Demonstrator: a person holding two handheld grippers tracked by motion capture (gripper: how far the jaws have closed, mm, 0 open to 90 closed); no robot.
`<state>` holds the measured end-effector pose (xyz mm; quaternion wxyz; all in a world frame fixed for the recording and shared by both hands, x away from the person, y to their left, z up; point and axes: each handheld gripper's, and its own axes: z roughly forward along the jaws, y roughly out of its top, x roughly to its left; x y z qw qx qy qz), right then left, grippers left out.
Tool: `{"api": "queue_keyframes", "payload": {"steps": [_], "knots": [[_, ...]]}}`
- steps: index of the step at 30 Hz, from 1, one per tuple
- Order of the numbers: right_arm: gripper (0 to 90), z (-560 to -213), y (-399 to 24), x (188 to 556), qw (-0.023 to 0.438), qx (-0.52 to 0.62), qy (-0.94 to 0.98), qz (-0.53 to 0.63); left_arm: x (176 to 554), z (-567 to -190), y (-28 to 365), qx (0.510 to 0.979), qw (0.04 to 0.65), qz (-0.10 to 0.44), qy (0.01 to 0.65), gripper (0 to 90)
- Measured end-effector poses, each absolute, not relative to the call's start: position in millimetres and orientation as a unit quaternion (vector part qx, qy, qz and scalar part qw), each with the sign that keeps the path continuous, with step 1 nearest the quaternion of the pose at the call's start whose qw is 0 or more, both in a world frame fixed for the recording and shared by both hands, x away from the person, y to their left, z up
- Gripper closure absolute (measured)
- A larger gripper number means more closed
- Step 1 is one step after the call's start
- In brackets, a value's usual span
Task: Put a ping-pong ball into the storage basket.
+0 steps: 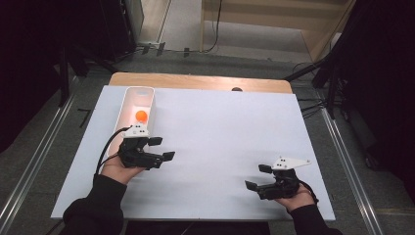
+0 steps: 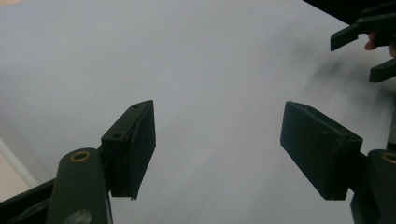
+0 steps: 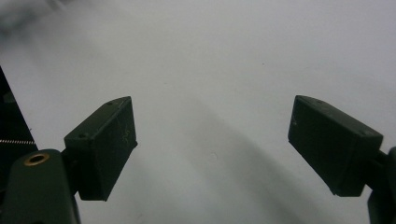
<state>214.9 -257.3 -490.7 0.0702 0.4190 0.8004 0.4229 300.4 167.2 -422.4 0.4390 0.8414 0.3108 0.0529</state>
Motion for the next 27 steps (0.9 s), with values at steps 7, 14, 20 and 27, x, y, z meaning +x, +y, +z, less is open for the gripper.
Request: {"api": "queue_keyframes", "payload": {"steps": [7,14,20,27], "knots": [[13.6,-490.7,-257.1,215.0,0.071,0.419,0.801,0.422,295.6,-423.6,167.2,0.843,0.439,0.055,0.307,27.4],[13.6,-491.0,-257.0,215.2,0.07,0.42,0.801,0.421,289.4,-429.0,166.7,0.846,0.435,0.05,0.305,27.4],[13.6,-491.1,-257.0,215.2,0.071,0.419,0.801,0.421,283.4,-432.0,167.9,0.847,0.432,0.047,0.305,27.4],[13.6,-491.0,-257.2,215.3,0.071,0.42,0.801,0.421,277.0,-436.6,170.5,0.853,0.423,0.045,0.302,27.4]]}}
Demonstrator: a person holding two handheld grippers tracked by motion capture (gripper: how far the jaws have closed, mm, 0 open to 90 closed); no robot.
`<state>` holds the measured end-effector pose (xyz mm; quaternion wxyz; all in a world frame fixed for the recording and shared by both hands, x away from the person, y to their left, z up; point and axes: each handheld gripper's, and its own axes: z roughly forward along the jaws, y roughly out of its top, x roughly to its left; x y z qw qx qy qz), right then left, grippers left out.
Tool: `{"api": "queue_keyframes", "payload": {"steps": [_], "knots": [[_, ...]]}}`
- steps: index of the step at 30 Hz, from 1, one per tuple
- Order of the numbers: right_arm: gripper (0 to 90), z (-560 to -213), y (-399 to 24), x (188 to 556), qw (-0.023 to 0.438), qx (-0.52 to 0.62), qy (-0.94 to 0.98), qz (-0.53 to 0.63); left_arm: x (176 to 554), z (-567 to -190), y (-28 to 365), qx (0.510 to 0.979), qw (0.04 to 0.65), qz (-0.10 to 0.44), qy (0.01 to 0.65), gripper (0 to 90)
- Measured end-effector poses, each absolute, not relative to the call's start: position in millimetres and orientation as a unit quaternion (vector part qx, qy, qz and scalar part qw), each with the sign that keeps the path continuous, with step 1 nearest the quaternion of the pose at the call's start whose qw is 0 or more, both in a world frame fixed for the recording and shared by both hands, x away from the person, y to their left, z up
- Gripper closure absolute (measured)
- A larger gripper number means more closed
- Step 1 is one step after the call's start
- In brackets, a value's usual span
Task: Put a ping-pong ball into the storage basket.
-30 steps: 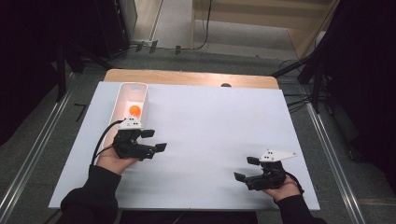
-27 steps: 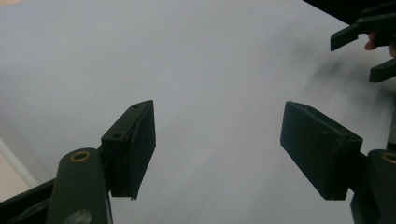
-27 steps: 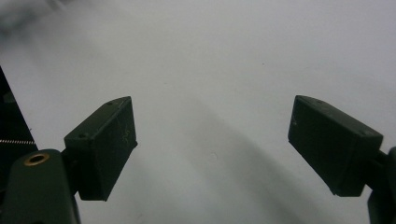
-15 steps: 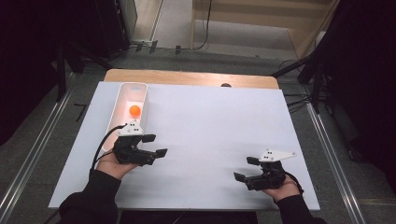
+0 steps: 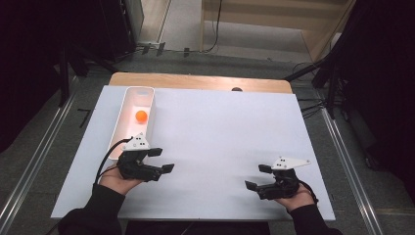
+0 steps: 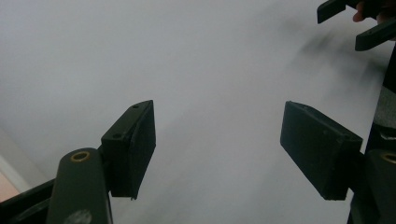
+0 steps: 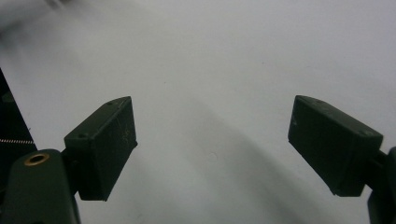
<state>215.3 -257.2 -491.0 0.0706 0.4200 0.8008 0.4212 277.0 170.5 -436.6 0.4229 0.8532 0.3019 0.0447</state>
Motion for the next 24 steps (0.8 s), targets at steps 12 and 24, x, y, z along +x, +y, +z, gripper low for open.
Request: {"api": "queue_keyframes", "payload": {"steps": [12,24], "knots": [[13.6,-491.2,-257.2,215.4,0.071,0.42,0.801,0.421,262.3,-445.6,171.1,0.868,0.404,0.05,0.285,27.4],[13.6,-491.0,-257.3,215.2,0.071,0.421,0.8,0.421,255.1,-453.4,173.1,0.876,0.394,0.037,0.277,27.4]]}}
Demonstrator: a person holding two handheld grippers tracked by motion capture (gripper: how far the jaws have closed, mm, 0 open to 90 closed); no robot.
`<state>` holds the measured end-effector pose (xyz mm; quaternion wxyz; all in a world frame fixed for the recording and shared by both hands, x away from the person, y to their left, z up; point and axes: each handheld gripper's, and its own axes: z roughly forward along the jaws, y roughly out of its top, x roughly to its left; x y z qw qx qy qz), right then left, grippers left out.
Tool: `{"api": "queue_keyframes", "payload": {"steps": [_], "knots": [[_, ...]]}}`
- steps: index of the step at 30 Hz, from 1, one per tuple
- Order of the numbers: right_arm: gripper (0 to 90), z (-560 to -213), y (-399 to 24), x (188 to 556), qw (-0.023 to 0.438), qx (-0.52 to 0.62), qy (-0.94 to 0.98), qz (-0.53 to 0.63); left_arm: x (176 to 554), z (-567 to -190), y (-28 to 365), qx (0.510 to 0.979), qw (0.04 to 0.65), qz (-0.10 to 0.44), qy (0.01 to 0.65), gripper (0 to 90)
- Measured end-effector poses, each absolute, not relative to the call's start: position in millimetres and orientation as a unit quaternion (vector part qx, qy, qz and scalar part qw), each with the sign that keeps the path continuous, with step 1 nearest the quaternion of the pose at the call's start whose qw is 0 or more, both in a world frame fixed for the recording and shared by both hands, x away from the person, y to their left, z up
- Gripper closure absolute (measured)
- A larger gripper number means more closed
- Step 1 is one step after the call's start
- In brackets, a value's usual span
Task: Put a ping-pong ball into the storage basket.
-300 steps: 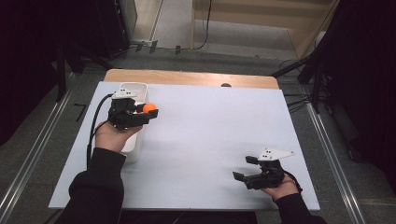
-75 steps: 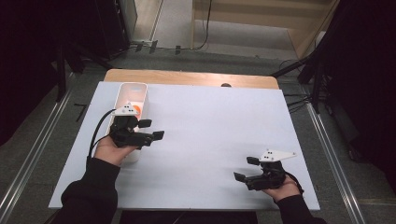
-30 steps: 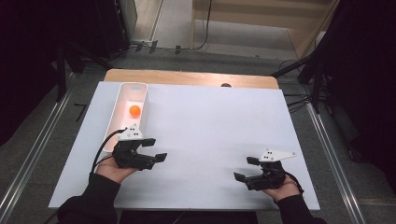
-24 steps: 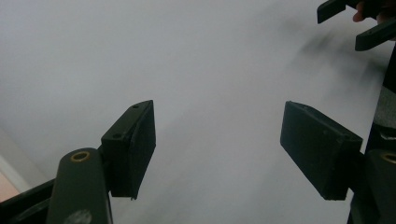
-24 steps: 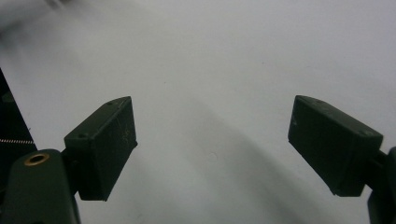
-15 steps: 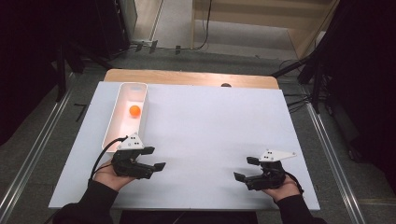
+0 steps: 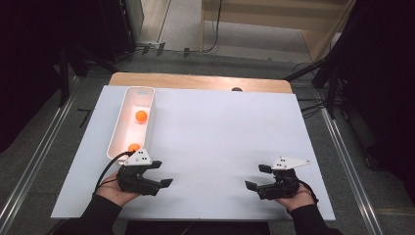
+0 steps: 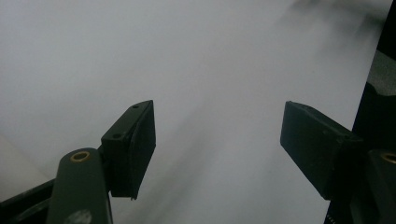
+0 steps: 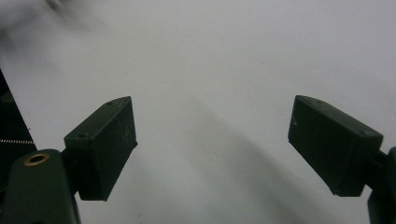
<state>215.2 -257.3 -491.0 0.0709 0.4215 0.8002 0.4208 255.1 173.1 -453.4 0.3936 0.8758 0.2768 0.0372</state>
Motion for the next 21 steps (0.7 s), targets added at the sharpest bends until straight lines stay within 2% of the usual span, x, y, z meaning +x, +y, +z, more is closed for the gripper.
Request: {"api": "queue_keyframes", "payload": {"steps": [21], "knots": [[13.6,-490.6,-257.2,214.6,0.069,0.423,0.8,0.42,251.3,-470.3,183.6,0.89,0.375,0.035,0.257,27.3]]}}
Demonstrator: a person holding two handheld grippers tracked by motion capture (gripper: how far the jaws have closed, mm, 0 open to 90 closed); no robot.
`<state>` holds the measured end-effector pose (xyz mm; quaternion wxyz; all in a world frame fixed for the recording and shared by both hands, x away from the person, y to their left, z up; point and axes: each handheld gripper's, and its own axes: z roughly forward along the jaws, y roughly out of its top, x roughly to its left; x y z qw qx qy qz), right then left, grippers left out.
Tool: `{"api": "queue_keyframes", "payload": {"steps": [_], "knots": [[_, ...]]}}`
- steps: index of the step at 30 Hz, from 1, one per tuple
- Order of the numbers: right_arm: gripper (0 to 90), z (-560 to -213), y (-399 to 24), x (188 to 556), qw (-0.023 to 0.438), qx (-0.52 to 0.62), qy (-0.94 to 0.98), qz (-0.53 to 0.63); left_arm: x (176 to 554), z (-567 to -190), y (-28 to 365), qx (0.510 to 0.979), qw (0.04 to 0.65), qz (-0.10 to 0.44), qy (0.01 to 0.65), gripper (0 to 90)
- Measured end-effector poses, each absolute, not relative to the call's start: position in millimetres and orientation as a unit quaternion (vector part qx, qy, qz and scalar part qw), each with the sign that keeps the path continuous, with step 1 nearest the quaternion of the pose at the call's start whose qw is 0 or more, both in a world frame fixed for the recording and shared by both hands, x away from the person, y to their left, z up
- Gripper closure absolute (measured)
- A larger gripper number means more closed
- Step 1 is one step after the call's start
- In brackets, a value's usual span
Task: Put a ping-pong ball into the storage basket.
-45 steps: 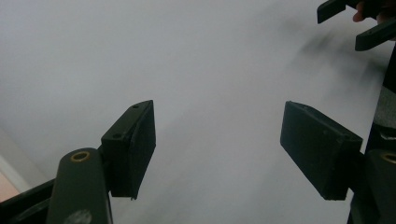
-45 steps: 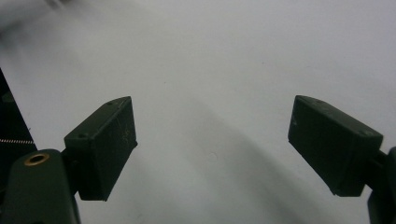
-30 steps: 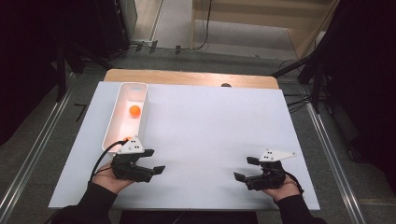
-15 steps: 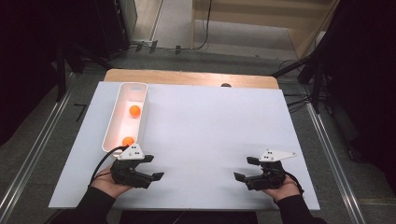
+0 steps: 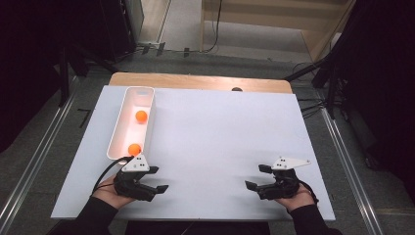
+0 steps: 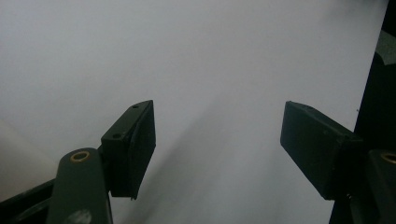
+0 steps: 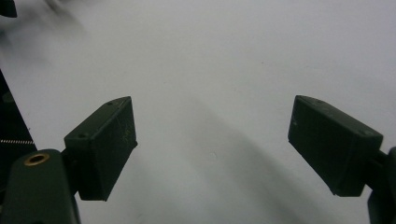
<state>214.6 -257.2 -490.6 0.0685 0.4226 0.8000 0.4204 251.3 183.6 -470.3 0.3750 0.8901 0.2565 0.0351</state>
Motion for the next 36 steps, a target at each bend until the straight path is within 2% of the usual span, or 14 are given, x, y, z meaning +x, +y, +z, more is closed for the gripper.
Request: {"api": "queue_keyframes", "payload": {"steps": [36], "knots": [[13.7,-490.7,-257.2,213.8,0.069,0.423,0.8,0.42,252.6,-473.7,181.9,0.896,0.366,0.029,0.251,27.3]]}}
